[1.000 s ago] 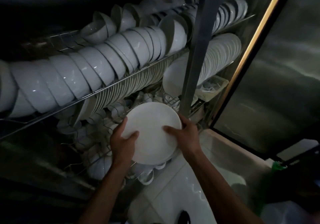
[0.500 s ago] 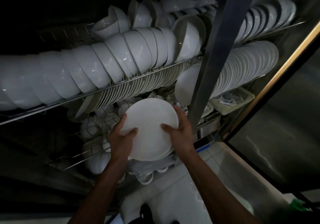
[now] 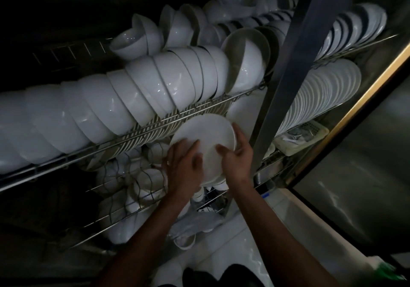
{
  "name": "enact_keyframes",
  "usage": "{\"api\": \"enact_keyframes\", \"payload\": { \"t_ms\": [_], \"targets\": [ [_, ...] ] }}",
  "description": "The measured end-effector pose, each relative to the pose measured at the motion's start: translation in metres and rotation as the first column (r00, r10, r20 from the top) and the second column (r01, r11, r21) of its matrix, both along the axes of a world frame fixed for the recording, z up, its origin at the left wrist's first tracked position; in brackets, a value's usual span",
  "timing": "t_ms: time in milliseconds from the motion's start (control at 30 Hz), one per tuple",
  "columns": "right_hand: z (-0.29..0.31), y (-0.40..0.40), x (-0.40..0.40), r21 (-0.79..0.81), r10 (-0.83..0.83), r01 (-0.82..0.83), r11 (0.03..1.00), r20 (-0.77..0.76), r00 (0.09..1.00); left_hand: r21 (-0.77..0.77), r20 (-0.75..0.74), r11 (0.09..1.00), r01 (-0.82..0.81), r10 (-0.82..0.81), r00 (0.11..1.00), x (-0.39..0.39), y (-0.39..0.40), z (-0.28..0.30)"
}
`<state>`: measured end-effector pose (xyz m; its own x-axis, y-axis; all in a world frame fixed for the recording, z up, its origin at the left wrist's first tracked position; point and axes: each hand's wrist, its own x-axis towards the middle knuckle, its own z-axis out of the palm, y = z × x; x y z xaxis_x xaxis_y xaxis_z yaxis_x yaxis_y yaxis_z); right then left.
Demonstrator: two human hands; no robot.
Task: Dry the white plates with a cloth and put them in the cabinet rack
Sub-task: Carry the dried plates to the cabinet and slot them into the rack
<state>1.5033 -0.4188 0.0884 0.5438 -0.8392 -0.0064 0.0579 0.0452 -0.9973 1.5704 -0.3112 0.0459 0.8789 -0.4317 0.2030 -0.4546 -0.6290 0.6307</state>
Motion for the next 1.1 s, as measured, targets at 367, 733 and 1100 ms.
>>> {"api": "enact_keyframes", "payload": {
  "t_ms": [367,733,1100],
  "targets": [
    [-0.007,-0.028,0.023,-0.336,0.001,-0.016,0.942,-0.043,0.999,0.012,-0.214,0.957,0.289,-0.28,0.936,0.019,-0.046,-0.018],
    [-0.021,-0.05,0.047,-0.492,0.016,-0.087,0.866,-0.147,0.989,-0.152,-0.348,0.941,0.303,-0.338,0.874,0.032,-0.063,-0.029],
    [-0.035,-0.059,0.049,-0.574,0.021,-0.135,0.808,-0.201,0.979,-0.255,-0.349,0.932,0.257,-0.337,0.875,0.035,-0.072,-0.046]
  ]
}}
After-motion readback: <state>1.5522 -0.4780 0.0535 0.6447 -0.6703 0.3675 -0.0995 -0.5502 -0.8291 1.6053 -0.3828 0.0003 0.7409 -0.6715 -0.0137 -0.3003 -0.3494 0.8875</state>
